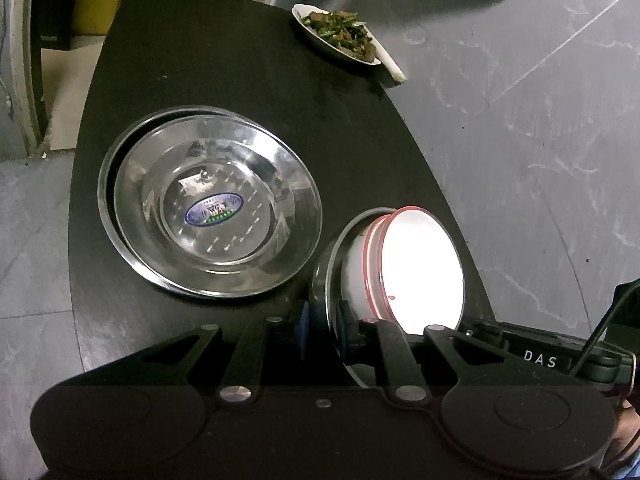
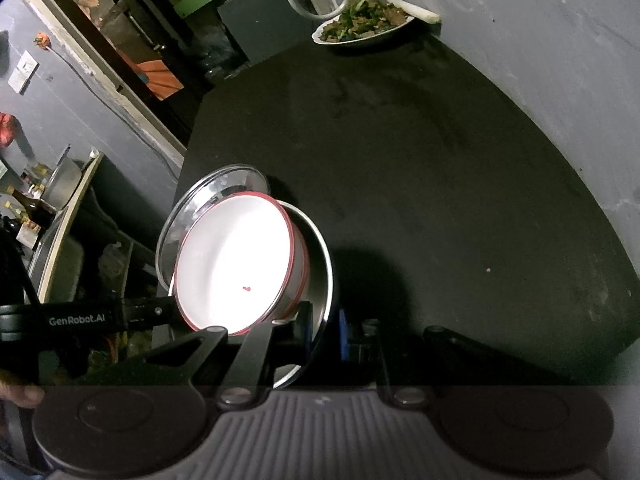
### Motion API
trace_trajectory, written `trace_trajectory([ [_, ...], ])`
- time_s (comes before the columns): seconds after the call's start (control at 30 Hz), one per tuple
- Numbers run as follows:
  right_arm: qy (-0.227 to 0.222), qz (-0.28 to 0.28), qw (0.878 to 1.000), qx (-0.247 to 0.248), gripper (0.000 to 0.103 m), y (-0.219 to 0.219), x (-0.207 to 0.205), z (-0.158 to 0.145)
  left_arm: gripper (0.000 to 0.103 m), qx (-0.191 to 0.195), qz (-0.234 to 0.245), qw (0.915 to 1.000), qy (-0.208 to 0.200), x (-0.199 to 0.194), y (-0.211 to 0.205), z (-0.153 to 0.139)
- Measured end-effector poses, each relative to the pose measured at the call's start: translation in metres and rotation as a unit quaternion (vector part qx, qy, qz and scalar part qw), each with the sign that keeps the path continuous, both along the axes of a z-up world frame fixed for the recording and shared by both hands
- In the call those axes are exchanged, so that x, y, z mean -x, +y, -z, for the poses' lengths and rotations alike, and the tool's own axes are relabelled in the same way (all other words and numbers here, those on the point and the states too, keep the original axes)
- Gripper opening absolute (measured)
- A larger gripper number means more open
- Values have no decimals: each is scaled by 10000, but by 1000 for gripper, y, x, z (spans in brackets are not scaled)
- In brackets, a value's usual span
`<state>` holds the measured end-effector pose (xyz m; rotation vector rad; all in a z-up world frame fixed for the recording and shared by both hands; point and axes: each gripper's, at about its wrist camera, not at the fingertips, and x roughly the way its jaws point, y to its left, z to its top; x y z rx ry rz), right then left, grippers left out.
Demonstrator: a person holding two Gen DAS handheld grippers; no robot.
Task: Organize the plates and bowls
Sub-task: 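Lift the bowl stack with the left tool and carry it over the basin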
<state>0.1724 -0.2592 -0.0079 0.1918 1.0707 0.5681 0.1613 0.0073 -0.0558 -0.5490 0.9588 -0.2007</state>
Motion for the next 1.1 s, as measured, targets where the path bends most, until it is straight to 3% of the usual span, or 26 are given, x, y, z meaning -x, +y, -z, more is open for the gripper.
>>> trace_trajectory([
  [1.1,-149,-342,9990,-232,14,33,-27,-17,14,-115,-549,9982,-205,-6,31,-21],
])
